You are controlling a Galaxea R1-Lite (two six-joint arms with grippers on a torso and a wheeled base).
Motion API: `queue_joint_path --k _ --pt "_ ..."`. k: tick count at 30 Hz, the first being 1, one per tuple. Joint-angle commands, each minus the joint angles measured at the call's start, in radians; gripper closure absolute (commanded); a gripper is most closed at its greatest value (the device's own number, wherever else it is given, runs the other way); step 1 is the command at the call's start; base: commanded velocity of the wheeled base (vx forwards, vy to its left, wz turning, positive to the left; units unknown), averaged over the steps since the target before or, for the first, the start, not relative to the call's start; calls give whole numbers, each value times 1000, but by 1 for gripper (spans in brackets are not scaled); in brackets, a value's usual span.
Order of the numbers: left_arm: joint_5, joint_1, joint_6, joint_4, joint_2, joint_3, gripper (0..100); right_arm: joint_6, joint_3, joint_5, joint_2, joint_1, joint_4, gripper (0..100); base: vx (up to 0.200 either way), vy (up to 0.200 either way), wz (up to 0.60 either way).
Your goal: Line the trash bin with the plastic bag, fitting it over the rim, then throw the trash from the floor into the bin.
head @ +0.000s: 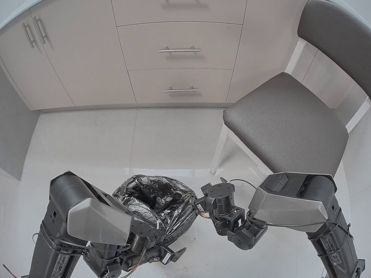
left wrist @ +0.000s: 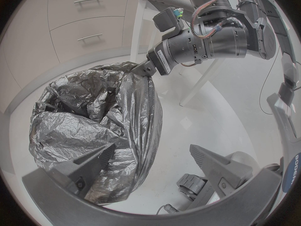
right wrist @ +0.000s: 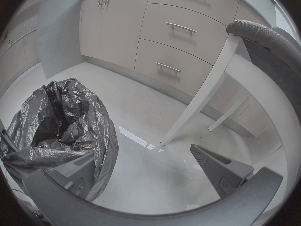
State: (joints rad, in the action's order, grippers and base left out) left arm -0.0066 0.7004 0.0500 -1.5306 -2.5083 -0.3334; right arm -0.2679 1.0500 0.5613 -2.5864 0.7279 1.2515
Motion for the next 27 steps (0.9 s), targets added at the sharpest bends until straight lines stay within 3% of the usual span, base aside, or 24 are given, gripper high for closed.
queue_joint_path --k 1,11,27 --pt "-1 13 -1 0 11 14 0 -1 -1 0 -5 -1 0 0 0 0 0" --pt "-7 68 -48 0 57 62 0 -1 -1 0 -5 -7 0 0 0 0 0" --pt "-9 113 -48 0 -34 57 0 2 -1 0 -9 -24 2 0 0 0 0"
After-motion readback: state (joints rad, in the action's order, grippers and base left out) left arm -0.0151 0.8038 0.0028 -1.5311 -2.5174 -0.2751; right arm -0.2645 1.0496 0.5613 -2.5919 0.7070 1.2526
